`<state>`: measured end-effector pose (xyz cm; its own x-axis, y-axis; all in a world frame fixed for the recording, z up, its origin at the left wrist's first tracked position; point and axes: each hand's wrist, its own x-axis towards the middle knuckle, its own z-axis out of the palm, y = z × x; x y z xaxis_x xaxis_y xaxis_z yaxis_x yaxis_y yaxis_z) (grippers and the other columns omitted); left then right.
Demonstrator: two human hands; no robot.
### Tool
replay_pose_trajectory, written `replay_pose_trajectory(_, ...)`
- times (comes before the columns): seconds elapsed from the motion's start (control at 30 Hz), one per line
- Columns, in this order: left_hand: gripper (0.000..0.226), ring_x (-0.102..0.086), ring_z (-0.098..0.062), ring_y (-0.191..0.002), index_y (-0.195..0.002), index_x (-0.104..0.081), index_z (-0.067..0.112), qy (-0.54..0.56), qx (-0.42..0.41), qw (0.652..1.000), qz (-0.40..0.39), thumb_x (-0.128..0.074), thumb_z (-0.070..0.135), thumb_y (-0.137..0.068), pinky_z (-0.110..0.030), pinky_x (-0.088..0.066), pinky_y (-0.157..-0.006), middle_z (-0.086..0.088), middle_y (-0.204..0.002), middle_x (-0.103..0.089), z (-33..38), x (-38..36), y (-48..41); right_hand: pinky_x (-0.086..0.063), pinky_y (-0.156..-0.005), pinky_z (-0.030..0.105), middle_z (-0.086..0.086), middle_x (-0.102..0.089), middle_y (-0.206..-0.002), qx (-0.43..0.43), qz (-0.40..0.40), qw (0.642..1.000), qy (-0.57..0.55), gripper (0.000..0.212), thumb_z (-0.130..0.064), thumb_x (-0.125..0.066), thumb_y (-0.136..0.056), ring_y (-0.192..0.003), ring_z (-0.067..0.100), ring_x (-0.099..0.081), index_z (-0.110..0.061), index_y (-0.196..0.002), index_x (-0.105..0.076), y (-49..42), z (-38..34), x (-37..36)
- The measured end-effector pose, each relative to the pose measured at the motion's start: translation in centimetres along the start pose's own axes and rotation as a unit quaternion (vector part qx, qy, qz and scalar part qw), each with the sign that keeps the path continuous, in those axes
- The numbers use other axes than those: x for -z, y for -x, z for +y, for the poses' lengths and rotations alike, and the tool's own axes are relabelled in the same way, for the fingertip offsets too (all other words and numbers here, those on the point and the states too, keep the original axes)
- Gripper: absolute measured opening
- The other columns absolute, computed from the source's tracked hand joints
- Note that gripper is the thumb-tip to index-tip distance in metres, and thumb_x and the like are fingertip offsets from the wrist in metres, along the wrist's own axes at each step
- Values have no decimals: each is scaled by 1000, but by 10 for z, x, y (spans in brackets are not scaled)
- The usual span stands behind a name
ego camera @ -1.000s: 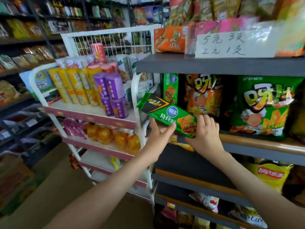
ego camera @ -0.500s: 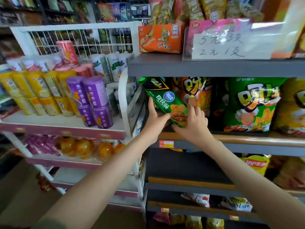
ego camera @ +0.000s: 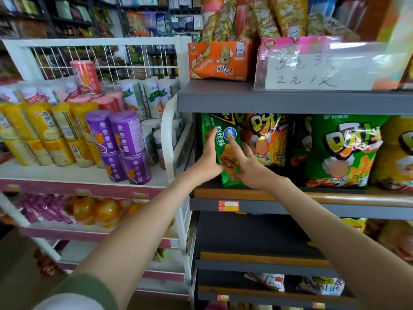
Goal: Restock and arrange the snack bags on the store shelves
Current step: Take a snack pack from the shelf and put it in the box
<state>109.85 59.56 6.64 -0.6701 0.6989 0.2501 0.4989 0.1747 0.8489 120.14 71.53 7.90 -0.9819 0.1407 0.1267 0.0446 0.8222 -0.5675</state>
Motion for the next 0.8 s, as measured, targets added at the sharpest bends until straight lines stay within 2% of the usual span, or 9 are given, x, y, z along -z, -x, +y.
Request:
replay_pose_trajectory(0.1, 106, -15, -18, -144, -150, 10, 30, -73, -34, 996, -24, -63, -7, -83, -29, -31, -110, -4, -160, 1, -3, -3, -3, -23, -112, 37, 18, 18, -156, 0, 4, 1000, 16, 105, -4, -62, -90, -145, 32, 7, -42, -147, 17, -11, 2, -4)
replay_pose_trajectory(0.17, 109, -32, -20, -136, -149, 13, 37, -127, -43, 990, -48, -60, -10, -82, -30, -42, -100, -7, -160, 6, -4, -1, -7, -28, -110, 33, 20, 17, -156, 0, 34, 999, 31, 105, -3, -62, -90, -145, 32, 1, -37, -148, 18, -22, 7, -9)
replay_pose_trajectory(0.27, 113, -55, -11, -69, -141, 22, 50, -219, -26, 973, -72, -56, -8, -85, -31, -52, -64, -12, -159, 8, -6, 7, -14, -29, -108, 30, 21, 13, -157, -3, 75, 996, 46, 101, 1, -59, -89, -146, 34, -2, -24, -149, 18, -39, 9, -19)
replay_pose_trajectory(0.33, 112, -54, -18, -58, -139, 27, 51, -270, -9, 960, -75, -54, -7, -87, -29, -46, -52, -14, -159, 11, -9, 13, -19, -19, -115, 35, 19, 8, -158, 8, 96, 994, 43, 97, -4, -63, -87, -146, 34, -1, -16, -152, 8, -54, 11, -24)
replay_pose_trajectory(0.47, 107, -59, -19, -69, -144, 24, 42, -339, 0, 939, -50, -53, -6, -87, -28, -44, -55, -8, -160, 12, -14, 21, -28, -12, -119, 45, 15, 2, -159, 19, 116, 991, 59, 90, -2, -62, -87, -147, 32, -2, -14, -153, -2, -81, 20, -32)
replay_pose_trajectory(0.53, 102, -59, -28, -105, -148, 18, 34, -375, -2, 926, -32, -55, -4, -88, -31, -48, -72, -8, -160, 10, -17, 23, -32, -12, -119, 46, 16, 2, -159, 28, 126, 989, 77, 86, -1, -58, -87, -147, 33, -1, -12, -152, -3, -87, 22, -35)
replay_pose_trajectory(0.63, 96, -21, -32, -143, -151, 14, 26, -400, 19, 916, -4, -54, -4, -89, -39, -35, -107, -12, -160, 6, -23, 20, -43, -8, -119, 46, 21, 1, -158, 29, 133, 985, 103, 75, 6, -48, -89, -146, 35, 0, -3, -151, -6, -92, 18, -36)
replay_pose_trajectory(0.73, 91, -3, -30, -147, -150, 15, 21, -444, 35, 895, 31, -53, 2, -92, -41, -18, -117, -16, -159, 2, -25, 14, -55, -10, -119, 45, 21, 6, -158, 15, 145, 979, 144, 75, 4, -43, -91, -146, 35, 3, -2, -150, 2, -101, 18, -36)
replay_pose_trajectory(0.8, 85, 6, -30, -147, -150, 15, 19, -482, 41, 874, 50, -49, 8, -95, -43, -9, -118, -15, -159, 9, -28, 11, -60, -24, -116, 39, 15, 19, -157, -34, 150, 962, 223, 88, -1, -50, -92, -146, 30, 11, -8, -149, 17, -106, 18, -36)
